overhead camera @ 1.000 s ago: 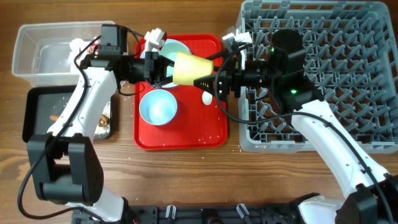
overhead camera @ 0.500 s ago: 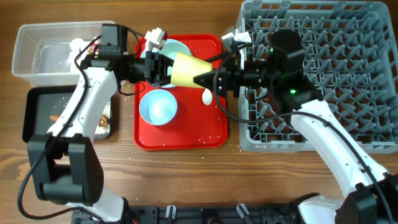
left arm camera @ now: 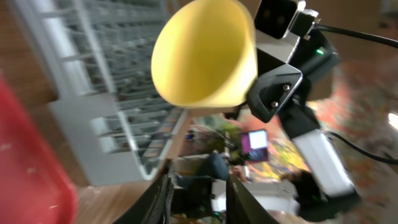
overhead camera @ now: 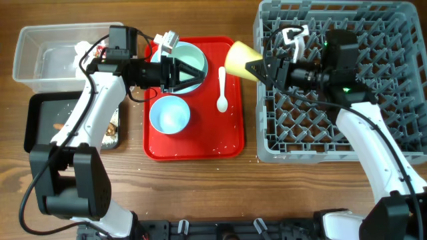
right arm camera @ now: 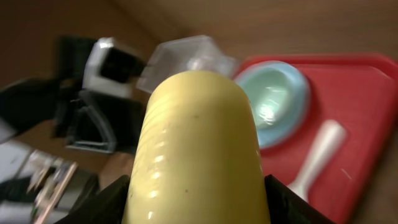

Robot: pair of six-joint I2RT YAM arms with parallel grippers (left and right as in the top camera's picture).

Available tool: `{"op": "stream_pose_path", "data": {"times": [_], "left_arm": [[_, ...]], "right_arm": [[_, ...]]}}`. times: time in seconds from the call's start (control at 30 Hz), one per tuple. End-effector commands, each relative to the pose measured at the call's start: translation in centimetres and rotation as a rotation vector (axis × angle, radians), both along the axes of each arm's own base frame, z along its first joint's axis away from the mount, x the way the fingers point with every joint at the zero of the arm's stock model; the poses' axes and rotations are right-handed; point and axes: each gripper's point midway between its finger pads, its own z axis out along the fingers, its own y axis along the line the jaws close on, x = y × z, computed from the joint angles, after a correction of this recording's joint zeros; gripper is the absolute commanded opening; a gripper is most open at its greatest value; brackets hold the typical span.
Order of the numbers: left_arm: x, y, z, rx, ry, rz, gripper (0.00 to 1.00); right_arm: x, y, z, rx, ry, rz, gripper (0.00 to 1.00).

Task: Sort waste into correct bins and load items into the dishwasher rack
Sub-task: 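Hand yellow cup from left gripper to right gripper over tray, then lower yellow cup into front of dish rack and release with right gripper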

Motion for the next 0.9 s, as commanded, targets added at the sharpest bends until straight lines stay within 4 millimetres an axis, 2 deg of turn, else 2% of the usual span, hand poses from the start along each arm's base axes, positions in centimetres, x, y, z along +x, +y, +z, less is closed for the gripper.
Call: {"op": "stream_pose_path", "data": {"times": [0.0, 0.1, 0.23, 0.33, 0.5, 0.6, 0.7, 0.87], "left_arm": [[1.8, 1.2, -2.9, 0.224, -0.018, 0.115, 0.27], [2.7, 3.1, -6.0, 0.421, 0.008, 0.206, 0.24], [3.2, 4.4, -7.5, 0.53, 0.012, 0.255, 0.21], [3.4, 5.2, -8.2, 0.589, 0.017, 0.279, 0.2], [3.5, 6.9, -9.7, 0.708, 0.031, 0.324, 0.2], [3.5, 7.8, -10.3, 0.766, 0.036, 0.345, 0.2], [3.5, 8.3, -10.6, 0.799, 0.04, 0.356, 0.22], [3.4, 9.0, -11.1, 0.848, 0.047, 0.368, 0.25]], "right_arm": [[1.0, -3.5, 0.3, -0.172, 0.009, -0.23, 0.44], [-0.5, -6.7, 0.9, -0.326, 0.109, -0.381, 0.44], [-3.1, -9.7, 1.4, -0.479, 0.239, -0.484, 0.45], [-5.5, -11.2, 0.8, -0.552, 0.362, -0.534, 0.49], [-10.3, -13.5, -2.4, -0.702, 0.622, -0.577, 0.49], [-11.8, -14.7, -4.4, -0.808, 0.748, -0.577, 0.5], [-12.7, -15.2, -6.7, -0.902, 0.88, -0.527, 0.52], [-12.0, -15.2, -10.2, -0.97, 1.0, -0.475, 0.51]]}}
